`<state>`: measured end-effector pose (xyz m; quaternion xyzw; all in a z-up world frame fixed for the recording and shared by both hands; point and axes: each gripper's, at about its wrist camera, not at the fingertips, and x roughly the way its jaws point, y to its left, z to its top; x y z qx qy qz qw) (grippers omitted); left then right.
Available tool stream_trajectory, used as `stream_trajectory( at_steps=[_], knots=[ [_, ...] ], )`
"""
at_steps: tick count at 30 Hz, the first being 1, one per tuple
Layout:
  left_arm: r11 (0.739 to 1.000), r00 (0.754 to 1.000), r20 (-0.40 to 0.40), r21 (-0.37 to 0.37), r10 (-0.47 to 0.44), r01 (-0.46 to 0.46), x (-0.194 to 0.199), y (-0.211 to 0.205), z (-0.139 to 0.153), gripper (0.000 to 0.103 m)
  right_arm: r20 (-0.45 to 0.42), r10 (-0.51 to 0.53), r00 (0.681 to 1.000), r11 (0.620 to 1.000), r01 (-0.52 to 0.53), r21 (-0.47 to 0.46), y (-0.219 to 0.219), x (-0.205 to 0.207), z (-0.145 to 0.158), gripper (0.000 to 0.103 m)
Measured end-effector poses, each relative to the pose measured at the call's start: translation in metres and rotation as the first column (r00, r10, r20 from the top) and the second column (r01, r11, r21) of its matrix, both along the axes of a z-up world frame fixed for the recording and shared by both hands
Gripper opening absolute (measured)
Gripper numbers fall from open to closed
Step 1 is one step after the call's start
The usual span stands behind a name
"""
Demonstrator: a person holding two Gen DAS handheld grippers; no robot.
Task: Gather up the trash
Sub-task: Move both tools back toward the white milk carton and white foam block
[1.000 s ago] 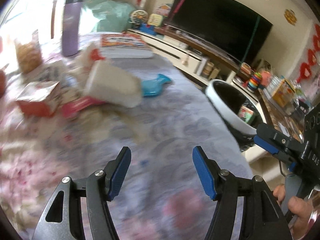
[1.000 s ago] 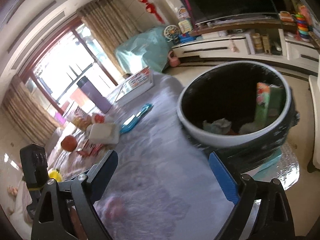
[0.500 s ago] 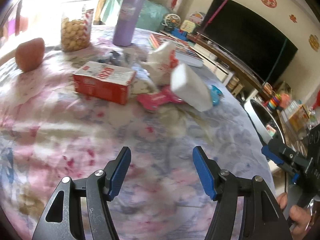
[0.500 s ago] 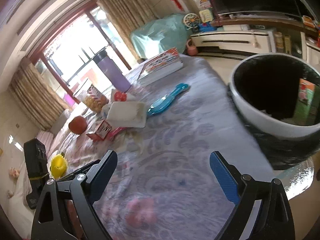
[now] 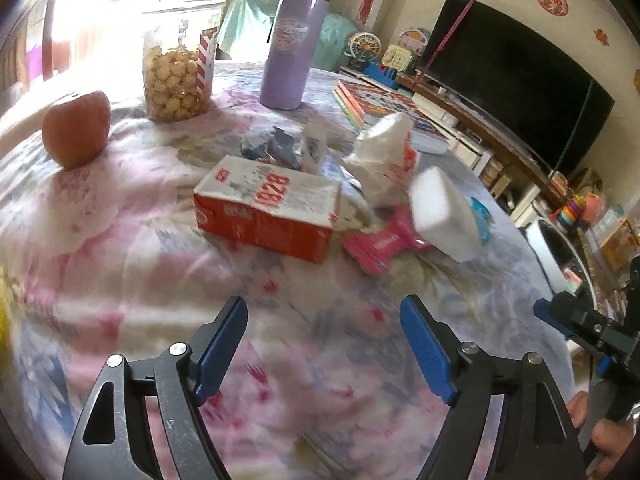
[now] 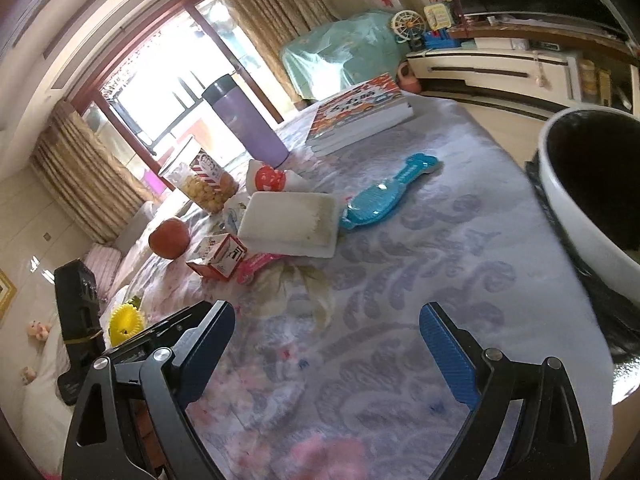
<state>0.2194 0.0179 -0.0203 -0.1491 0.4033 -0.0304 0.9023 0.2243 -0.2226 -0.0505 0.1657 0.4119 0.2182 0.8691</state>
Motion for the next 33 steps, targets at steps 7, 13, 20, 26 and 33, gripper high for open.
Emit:
stream_trajectory(
  at_steps=[7,13,20,26,33],
  knots=[
    [0.999,1.0,-0.01,0.038,0.005,-0.004,0.031,0.016,-0.003,0.079,-0.025,0.017,1.0,0.999,-0.016,0.028,0.017,0.026,-0.004,0.095],
    [0.998,1.0,-0.022,0.052,-0.016,0.017,0.048,0.022,-0.01,0.079,-0.073,0.024,0.997,0.999,-0.02,0.049,0.031,0.05,-0.016,0.095],
    [0.997,1.0,-0.015,0.072,-0.025,0.026,0.062,0.017,-0.015,0.081,-0.093,0.011,0.996,0.996,-0.004,0.084,0.038,0.065,-0.024,0.096],
    [0.998,0.999,0.007,0.039,-0.044,0.044,0.063,0.02,-0.02,0.041,-0.071,0.031,0.997,0.999,-0.03,0.026,0.041,0.06,-0.022,0.056],
    [0.995,0.996,0.023,0.038,-0.089,0.088,0.056,0.019,-0.019,0.0,-0.044,0.053,0.998,0.998,-0.052,0.037,0.032,0.042,-0.014,0.032]
  ],
)
